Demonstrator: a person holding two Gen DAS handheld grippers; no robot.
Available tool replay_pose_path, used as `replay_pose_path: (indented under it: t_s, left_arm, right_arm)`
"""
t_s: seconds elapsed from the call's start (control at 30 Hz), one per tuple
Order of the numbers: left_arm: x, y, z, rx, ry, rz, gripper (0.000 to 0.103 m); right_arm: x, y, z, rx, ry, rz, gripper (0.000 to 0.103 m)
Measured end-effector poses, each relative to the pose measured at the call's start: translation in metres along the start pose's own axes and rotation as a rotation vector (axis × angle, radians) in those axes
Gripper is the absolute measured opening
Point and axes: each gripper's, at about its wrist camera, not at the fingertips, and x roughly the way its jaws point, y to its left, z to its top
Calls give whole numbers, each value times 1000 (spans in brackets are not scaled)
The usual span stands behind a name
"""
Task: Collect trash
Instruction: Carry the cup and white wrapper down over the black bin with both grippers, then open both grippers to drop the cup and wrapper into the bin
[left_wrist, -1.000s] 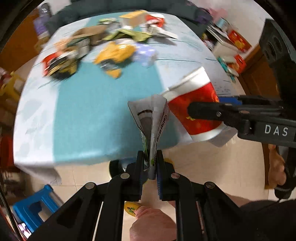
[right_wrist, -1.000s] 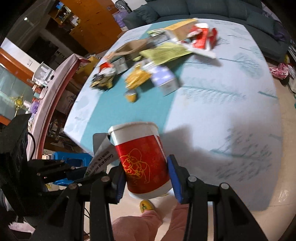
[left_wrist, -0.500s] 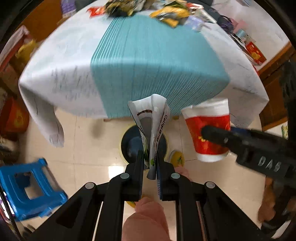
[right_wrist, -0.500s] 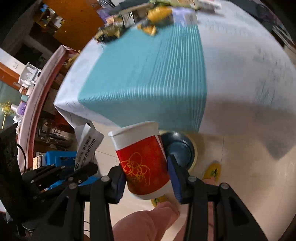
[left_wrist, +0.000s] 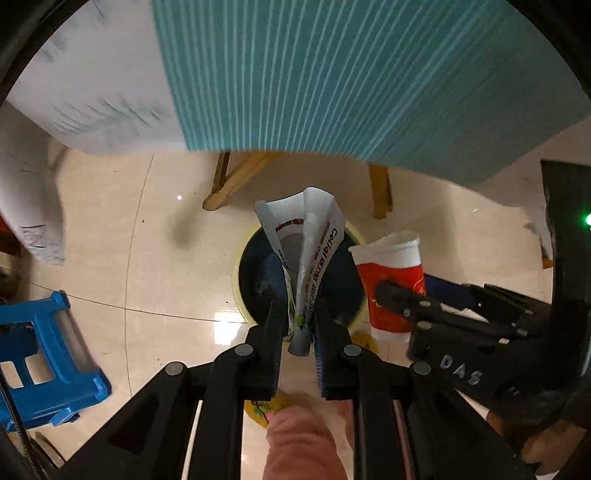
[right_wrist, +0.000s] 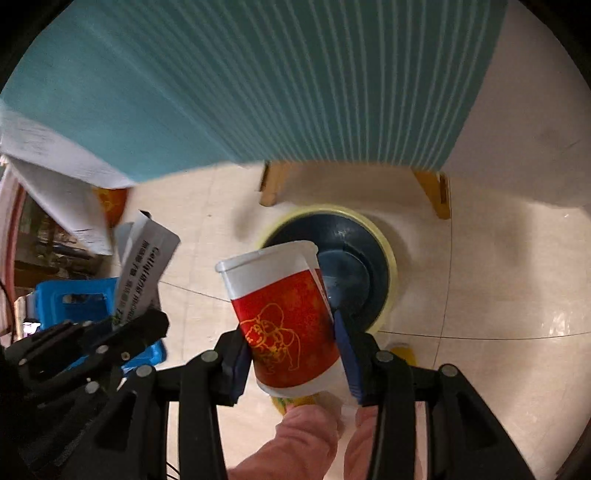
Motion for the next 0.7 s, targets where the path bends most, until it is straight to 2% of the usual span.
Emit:
replay_pose_path:
  t_s: [0.03, 0.13, 0.23, 0.27, 0.3, 0.33, 0.4, 0.47, 0.57, 0.7]
  left_arm:
    - [13, 0, 0, -5, -2, 3, 12]
    - [40, 3, 4, -15, -15, 3, 23]
    - [57, 3, 6, -15, -28, 8, 39]
    - [64, 2, 7, -9, -27, 15, 54]
    - [68, 2, 8, -5, -32, 22, 70]
    - [70, 2, 7, -2, -43, 28, 74]
    - [72, -1, 6, 10, -67, 43, 82]
    - [73, -3, 4, 9, -68, 56, 88]
    - [74, -1, 7, 4, -71, 63, 89]
    - [56, -9, 8, 10, -82, 74, 89]
  right_arm:
    - [15, -2, 1, -3, 0, -7, 43]
    - [49, -6, 3, -23, 2, -19, 46]
    - [83, -14, 5, -35, 24, -3, 46]
    - [92, -17, 6, -35, 41, 15, 46]
    - [101, -17, 6, -38, 49, 13, 50]
    - [107, -17, 6, -48, 49, -4, 55]
    - [114, -16, 8, -69, 34, -20, 70]
    - [114, -15, 9, -89, 21, -25, 71]
    - [110, -17, 12, -108, 19, -36, 71]
    - [96, -22, 11, -111, 6, -52, 71]
